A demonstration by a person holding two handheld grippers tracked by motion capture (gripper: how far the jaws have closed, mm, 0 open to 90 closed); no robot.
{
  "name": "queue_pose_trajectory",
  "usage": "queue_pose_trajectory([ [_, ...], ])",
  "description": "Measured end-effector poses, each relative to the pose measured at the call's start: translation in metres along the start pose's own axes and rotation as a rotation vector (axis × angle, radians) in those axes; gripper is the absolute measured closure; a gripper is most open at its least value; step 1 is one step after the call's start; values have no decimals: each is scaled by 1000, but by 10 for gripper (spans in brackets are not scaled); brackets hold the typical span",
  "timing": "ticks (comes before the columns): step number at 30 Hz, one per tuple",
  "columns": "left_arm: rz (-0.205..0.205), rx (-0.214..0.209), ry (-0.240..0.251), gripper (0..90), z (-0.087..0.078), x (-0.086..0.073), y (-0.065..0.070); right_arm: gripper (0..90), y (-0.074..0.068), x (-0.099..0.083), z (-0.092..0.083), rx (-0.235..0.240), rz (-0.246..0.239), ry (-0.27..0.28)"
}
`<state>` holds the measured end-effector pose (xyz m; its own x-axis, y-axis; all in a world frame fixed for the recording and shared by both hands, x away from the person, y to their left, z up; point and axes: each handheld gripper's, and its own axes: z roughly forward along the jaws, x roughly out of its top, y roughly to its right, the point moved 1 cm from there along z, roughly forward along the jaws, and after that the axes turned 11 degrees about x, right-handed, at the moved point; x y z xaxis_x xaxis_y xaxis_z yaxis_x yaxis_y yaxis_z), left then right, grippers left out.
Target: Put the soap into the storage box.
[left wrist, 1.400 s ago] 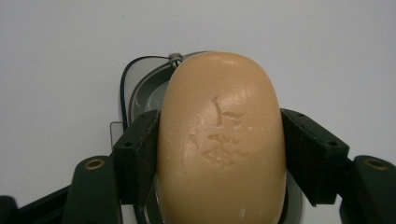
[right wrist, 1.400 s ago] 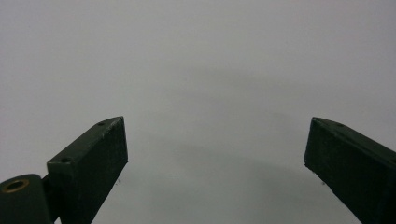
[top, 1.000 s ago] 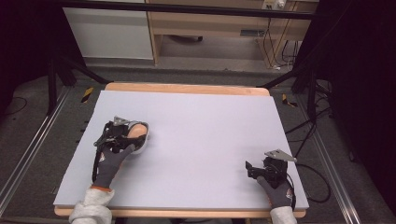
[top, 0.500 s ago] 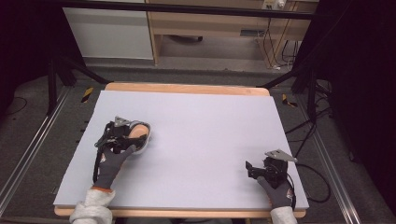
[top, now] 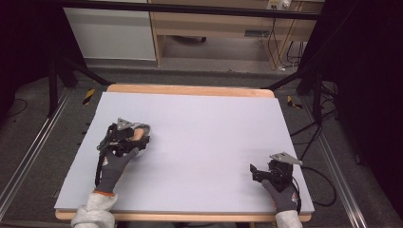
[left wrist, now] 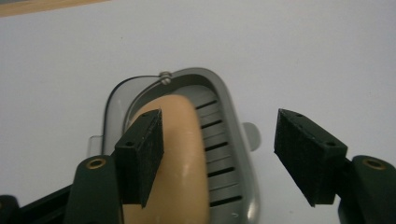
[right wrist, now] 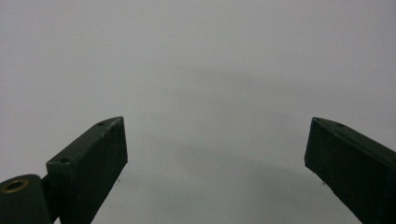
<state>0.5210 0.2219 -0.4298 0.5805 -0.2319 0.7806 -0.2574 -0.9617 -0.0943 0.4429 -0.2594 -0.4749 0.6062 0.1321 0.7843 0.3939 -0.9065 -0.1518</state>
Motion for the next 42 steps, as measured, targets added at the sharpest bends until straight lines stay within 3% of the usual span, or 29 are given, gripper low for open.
queue_pose_trajectory([
  [12,1,-73,47,330,-17,0,9,61,1,0,-1,-5,1,5],
  [25,55,-129,46,328,-33,-30,26,60,2,-1,-2,-10,12,8],
  [35,65,-114,25,319,-47,-60,14,58,3,-2,-2,-17,17,5],
  [42,52,-72,-9,302,-50,-78,-3,58,5,-3,-2,-23,24,3],
])
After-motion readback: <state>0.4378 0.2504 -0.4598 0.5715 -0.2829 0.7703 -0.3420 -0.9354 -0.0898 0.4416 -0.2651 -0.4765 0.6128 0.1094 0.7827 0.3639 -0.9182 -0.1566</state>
